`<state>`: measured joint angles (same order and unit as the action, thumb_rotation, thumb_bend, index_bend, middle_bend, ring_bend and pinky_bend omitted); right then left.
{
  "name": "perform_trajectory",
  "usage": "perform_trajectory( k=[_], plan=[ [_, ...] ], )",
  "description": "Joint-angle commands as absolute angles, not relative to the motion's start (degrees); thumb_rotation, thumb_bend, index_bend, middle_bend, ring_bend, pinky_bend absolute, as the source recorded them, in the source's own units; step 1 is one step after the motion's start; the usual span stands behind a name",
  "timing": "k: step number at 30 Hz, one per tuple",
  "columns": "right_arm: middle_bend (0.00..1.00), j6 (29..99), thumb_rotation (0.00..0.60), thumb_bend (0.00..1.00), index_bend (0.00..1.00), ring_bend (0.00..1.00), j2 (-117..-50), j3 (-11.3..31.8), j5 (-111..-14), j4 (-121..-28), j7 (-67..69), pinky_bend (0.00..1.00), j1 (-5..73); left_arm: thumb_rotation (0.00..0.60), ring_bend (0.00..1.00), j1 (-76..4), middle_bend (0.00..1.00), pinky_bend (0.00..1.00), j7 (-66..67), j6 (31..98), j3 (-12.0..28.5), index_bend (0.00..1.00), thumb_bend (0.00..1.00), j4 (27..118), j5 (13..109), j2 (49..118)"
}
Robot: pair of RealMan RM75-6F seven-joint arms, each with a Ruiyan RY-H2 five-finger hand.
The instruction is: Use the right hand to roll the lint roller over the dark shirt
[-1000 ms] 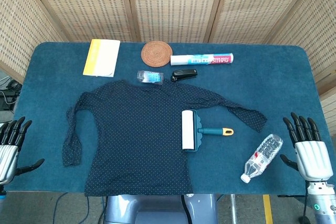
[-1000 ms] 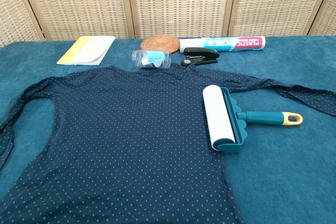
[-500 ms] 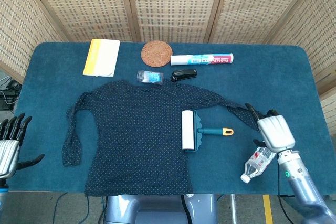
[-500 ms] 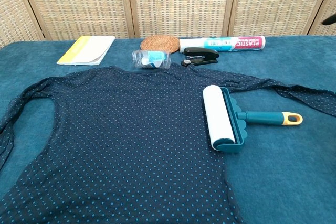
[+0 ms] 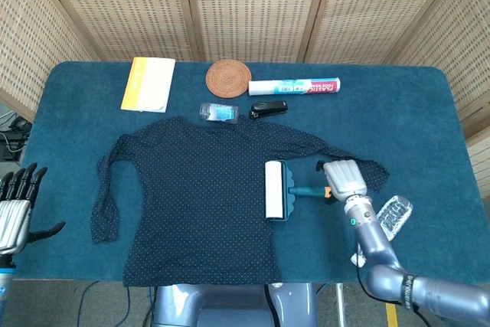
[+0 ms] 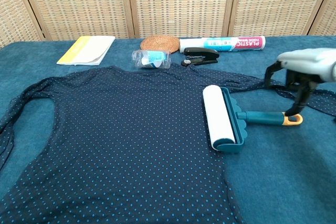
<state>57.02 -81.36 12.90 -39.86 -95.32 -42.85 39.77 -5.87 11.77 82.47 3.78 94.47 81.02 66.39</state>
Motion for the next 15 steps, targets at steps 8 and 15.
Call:
perform_trajectory(
  k=[8, 15],
  plan=[
    [1.00, 60.4, 0.600, 0.30, 0.42, 1.00, -88.3, 11.0, -36.1, -90.7, -45.6, 1.00, 44.0, 0.600, 0.00, -6.2, 0.00, 0.00, 11.8, 82.0, 3.7, 0.00, 0.00, 94.2, 80.8, 66.6],
    [1.00, 61.7, 0.600, 0.35, 0.44, 1.00, -90.8, 10.5, -34.4, -89.3, -46.8, 1.00, 45.4, 0.600, 0.00, -6.1, 0.00, 0.00, 11.7, 82.4, 3.4, 0.00, 0.00, 94.4, 81.1, 66.5]
  ],
)
